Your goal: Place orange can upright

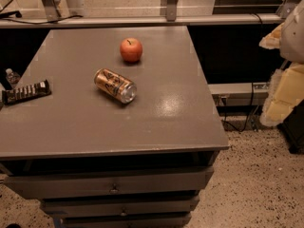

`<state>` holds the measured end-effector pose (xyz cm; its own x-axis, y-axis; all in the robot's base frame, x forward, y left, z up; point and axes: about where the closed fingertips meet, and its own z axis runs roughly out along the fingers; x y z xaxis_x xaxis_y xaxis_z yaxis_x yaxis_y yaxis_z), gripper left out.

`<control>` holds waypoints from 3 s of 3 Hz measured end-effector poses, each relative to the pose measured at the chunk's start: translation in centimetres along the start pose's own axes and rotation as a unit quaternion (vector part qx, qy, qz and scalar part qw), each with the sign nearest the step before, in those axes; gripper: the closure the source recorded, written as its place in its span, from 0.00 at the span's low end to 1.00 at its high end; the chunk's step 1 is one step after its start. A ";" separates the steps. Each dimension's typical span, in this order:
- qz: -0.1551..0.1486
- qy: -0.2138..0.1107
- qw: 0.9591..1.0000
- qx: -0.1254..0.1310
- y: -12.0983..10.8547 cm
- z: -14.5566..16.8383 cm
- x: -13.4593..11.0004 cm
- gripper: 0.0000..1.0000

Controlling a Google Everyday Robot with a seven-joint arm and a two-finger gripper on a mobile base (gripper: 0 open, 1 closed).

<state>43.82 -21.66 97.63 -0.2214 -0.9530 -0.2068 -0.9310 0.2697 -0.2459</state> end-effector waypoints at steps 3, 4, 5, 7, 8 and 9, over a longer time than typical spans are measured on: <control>0.050 -0.056 0.997 -0.005 -3.5 3.2 -4.2 0.00; 0.095 -0.089 0.991 -0.026 -6.0 5.4 -7.7 0.00; 0.125 -0.120 0.983 -0.056 -7.8 6.4 -12.3 0.00; 0.146 -0.175 0.968 -0.100 -9.0 7.5 -22.0 0.00; 0.148 -0.181 0.964 -0.125 -8.1 9.4 -25.9 0.00; 0.146 -0.173 0.962 -0.153 -6.6 11.3 -29.3 0.00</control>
Offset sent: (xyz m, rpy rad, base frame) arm 0.0342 0.0186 -0.0156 0.1118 0.0065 -0.0563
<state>59.73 6.04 94.65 -0.4262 -0.7249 -0.5412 -0.8971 0.4158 0.1494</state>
